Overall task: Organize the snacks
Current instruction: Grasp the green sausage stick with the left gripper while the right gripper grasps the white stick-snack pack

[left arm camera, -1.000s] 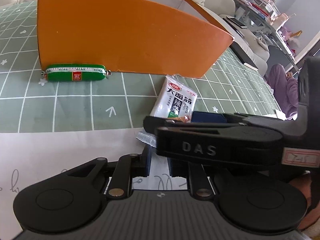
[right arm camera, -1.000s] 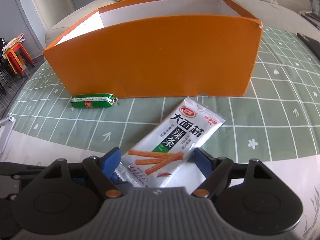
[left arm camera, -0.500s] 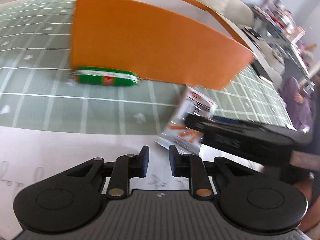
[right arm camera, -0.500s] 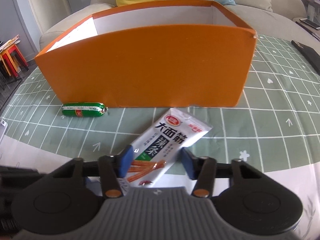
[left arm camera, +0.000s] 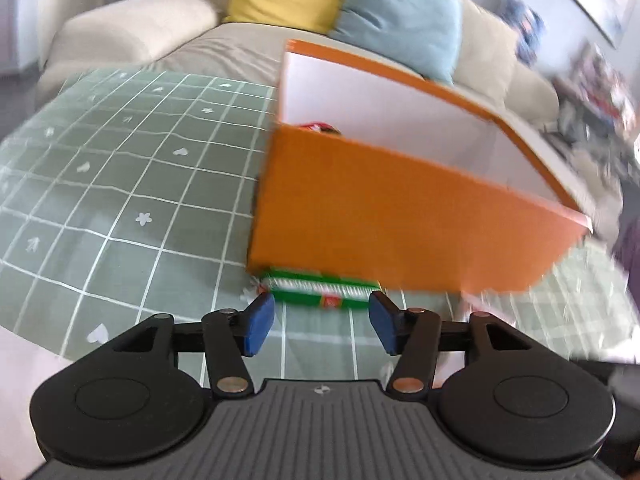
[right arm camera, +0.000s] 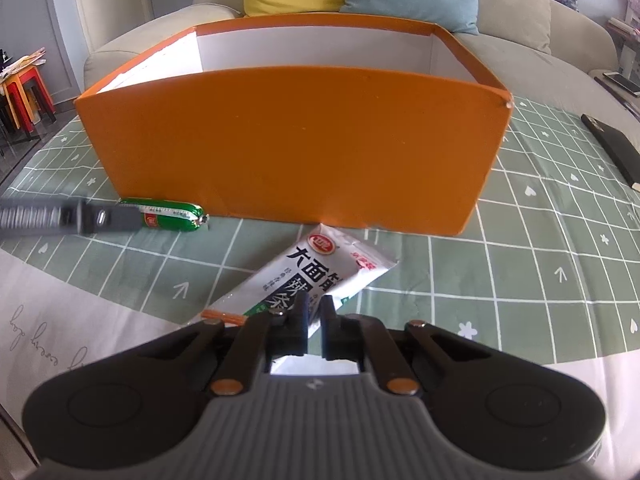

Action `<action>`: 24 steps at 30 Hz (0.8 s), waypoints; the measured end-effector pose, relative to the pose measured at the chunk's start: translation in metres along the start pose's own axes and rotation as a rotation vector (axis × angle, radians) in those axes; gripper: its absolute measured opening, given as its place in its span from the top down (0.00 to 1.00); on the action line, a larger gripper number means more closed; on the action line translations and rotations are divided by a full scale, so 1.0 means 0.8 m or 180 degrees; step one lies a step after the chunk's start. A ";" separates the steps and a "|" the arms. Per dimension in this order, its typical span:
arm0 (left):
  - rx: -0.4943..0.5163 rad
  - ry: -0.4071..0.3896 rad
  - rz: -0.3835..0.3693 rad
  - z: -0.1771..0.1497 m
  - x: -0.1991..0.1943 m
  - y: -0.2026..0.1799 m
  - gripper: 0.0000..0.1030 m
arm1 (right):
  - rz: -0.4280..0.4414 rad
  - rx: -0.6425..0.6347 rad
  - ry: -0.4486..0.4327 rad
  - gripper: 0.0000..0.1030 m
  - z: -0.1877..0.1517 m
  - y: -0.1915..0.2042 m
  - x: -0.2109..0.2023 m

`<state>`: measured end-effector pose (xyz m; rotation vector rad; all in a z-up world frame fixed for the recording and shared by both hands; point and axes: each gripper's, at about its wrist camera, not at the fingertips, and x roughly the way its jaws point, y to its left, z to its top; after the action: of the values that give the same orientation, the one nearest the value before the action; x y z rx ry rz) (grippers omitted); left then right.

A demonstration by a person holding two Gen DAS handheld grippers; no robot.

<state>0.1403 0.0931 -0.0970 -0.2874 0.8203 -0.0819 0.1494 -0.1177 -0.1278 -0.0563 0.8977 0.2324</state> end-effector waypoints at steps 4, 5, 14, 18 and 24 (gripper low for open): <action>-0.0019 -0.0085 0.0111 0.010 0.013 0.010 0.32 | 0.0053 -0.0033 -0.0035 0.96 -0.001 0.001 0.001; -0.0017 -0.0084 0.0127 0.011 0.016 0.011 0.31 | 0.0062 -0.0035 -0.0042 0.91 -0.002 0.001 0.001; -0.0100 0.0088 0.0051 0.015 0.030 0.016 0.31 | 0.0127 0.0051 -0.0076 0.76 0.000 -0.003 0.005; -0.0139 0.0166 0.0016 0.017 0.026 0.016 0.43 | 0.0127 0.0054 -0.0081 0.73 0.000 -0.005 0.007; -0.0004 0.0464 -0.0128 0.006 0.020 0.003 0.61 | 0.0128 0.0065 -0.0048 0.73 0.002 -0.008 0.006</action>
<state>0.1546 0.0936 -0.1059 -0.3016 0.9593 -0.1412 0.1548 -0.1226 -0.1312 -0.0177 0.8867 0.2609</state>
